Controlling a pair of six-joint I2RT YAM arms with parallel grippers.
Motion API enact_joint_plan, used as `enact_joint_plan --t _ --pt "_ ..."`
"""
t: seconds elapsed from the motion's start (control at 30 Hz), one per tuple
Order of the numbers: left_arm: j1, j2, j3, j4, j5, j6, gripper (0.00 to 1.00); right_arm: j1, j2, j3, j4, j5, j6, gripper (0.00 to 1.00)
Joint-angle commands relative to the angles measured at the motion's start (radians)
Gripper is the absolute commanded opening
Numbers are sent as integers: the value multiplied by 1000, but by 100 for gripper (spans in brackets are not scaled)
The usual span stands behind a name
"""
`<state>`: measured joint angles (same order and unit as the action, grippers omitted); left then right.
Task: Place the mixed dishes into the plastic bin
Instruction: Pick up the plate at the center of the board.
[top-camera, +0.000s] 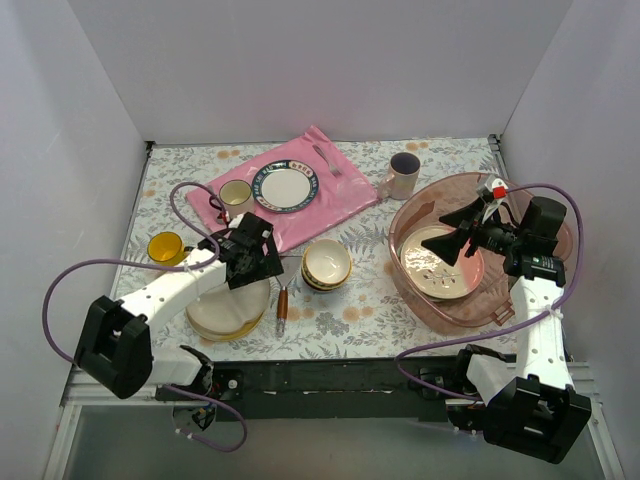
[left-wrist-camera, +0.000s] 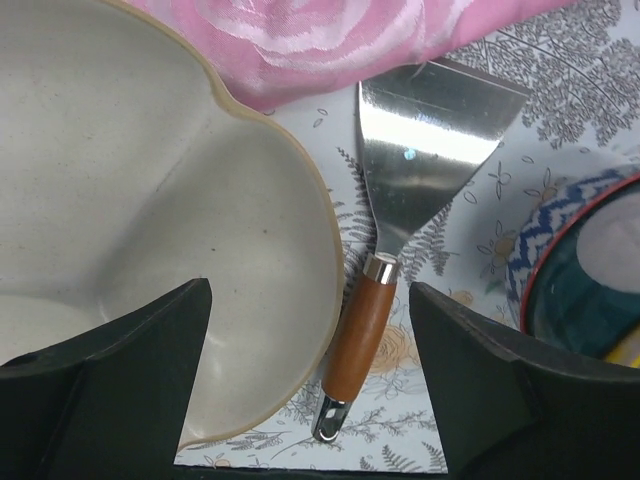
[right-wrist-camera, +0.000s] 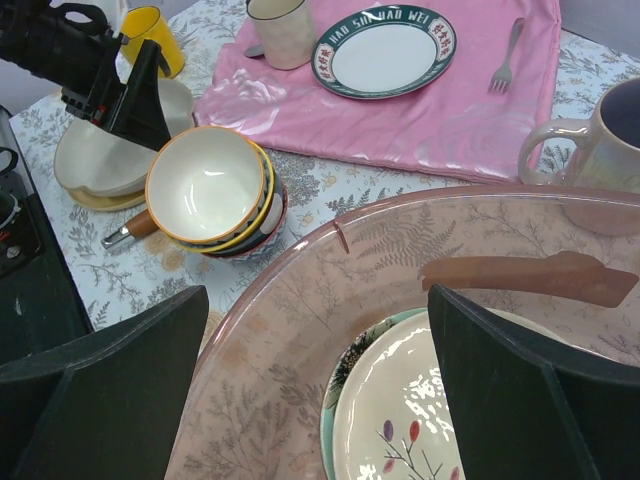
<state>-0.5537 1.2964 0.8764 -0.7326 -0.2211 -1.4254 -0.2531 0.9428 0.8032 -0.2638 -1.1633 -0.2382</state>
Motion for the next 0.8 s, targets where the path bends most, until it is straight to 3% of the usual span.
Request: enact_joint_plan --t 0.0,0.27,0.63,0.77 --pt "-23 53 62 -40 -119 -40 76 2 -13 -6 38 -24 4 99" --pt "-48 151 127 -88 -228 -96 65 2 -10 -7 40 -30 5 98" --pt "-98 293 197 -183 -329 -210 41 2 -12 -10 40 -36 4 98" --pt "-109 336 222 -202 -340 -217 39 2 -12 -12 40 -38 2 98"
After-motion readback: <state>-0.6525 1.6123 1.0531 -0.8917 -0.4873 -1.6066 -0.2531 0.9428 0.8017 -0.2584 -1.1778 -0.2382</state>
